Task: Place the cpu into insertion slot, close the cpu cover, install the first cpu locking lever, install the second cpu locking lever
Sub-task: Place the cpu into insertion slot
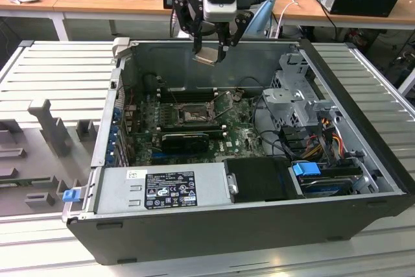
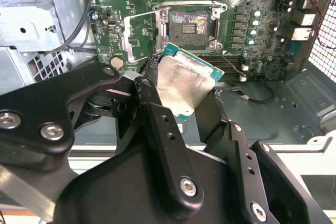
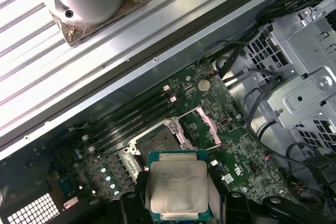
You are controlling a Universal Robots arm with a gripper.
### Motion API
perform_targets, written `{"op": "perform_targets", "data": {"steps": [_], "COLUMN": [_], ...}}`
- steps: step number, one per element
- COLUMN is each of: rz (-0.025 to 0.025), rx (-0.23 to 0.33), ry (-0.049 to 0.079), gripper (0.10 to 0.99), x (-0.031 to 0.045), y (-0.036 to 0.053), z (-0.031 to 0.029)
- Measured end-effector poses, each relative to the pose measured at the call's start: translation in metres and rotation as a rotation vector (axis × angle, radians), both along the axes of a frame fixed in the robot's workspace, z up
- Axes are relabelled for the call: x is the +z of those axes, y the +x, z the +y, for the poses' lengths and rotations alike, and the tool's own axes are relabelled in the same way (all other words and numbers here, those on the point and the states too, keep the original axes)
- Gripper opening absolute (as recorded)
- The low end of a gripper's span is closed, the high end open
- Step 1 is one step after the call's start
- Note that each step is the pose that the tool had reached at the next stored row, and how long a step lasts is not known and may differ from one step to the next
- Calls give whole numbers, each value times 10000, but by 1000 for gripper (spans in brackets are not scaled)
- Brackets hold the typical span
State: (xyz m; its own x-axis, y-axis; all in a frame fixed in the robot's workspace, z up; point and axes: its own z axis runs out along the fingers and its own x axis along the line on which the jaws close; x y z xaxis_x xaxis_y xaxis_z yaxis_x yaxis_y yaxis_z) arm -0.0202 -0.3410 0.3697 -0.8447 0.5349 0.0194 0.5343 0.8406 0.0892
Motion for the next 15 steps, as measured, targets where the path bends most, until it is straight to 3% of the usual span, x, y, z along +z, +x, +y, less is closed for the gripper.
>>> {"op": "perform_targets", "data": {"steps": [15], "rz": [-1], "rx": [-761], "ry": [0], "gripper": [525], "x": [0], "y": [0], "z": [0]}}
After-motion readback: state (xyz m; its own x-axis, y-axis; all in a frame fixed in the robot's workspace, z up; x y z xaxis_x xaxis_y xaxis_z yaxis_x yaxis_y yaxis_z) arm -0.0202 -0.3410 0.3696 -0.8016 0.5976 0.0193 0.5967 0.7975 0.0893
